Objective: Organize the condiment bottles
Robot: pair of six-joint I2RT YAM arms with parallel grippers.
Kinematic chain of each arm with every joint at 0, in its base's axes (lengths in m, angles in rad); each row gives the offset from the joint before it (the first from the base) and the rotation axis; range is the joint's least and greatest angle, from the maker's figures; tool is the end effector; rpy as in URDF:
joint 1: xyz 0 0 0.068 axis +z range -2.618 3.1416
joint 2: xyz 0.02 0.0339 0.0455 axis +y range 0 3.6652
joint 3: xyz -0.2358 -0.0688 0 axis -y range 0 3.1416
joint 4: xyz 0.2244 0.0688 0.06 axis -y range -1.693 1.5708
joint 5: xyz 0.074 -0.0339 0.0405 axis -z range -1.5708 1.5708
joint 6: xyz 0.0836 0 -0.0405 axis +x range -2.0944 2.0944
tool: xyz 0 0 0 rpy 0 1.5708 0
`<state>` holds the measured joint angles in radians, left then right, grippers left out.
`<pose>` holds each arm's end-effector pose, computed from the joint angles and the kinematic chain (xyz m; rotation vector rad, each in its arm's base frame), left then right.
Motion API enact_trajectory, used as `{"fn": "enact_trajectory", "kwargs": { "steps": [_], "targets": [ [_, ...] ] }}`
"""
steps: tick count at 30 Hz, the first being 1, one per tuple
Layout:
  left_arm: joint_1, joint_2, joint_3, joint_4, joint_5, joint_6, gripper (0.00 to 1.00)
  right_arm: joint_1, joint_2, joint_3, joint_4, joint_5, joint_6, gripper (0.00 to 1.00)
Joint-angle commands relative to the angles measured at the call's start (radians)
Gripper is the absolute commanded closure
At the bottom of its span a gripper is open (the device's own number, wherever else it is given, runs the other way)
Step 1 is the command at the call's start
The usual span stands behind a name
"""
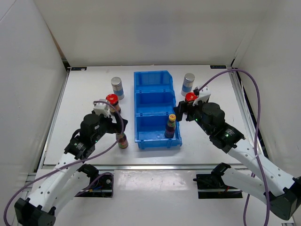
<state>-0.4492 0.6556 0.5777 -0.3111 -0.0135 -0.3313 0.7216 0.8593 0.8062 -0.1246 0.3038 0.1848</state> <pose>0.1872 -0.0890 0.2398 0.1084 1.9903 -0.4962 0.2002 0.1428 0.3129 -0.2470 1.7395 0.3984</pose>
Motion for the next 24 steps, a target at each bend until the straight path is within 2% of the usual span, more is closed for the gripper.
{"fn": "enact_trajectory", "kwargs": {
  "steps": [1, 14, 16, 20, 22, 23, 24],
  "targets": [
    [-0.045, 0.033, 0.008, 0.029, 0.069, 0.000, 0.01, 0.001, 0.006, 0.002, 0.042, -0.002, 0.016, 0.00],
    [-0.203, 0.041, -0.094, 0.056, -0.226, -0.052, 0.01, 0.001, 0.006, 0.002, 0.042, 0.018, 0.016, 0.00],
    [-0.217, 0.051, -0.105, 0.066, -0.253, -0.052, 0.10, 0.001, 0.006, 0.002, 0.042, 0.027, 0.016, 0.00],
    [-0.238, 0.097, -0.105, 0.075, -0.284, -0.061, 0.18, 0.001, 0.006, 0.002, 0.033, 0.037, 0.025, 0.00],
    [-0.238, 0.108, -0.105, 0.084, -0.298, -0.061, 0.25, 0.001, 0.006, 0.002, 0.023, 0.046, 0.036, 0.00],
    [-0.238, 0.117, -0.105, 0.084, -0.312, -0.061, 0.30, 0.001, 0.006, 0.002, 0.023, 0.046, 0.036, 0.00],
    [-0.238, 0.118, -0.095, 0.084, -0.321, -0.052, 0.39, 0.001, 0.006, 0.002, 0.023, 0.046, 0.036, 0.00]
  ]
}}
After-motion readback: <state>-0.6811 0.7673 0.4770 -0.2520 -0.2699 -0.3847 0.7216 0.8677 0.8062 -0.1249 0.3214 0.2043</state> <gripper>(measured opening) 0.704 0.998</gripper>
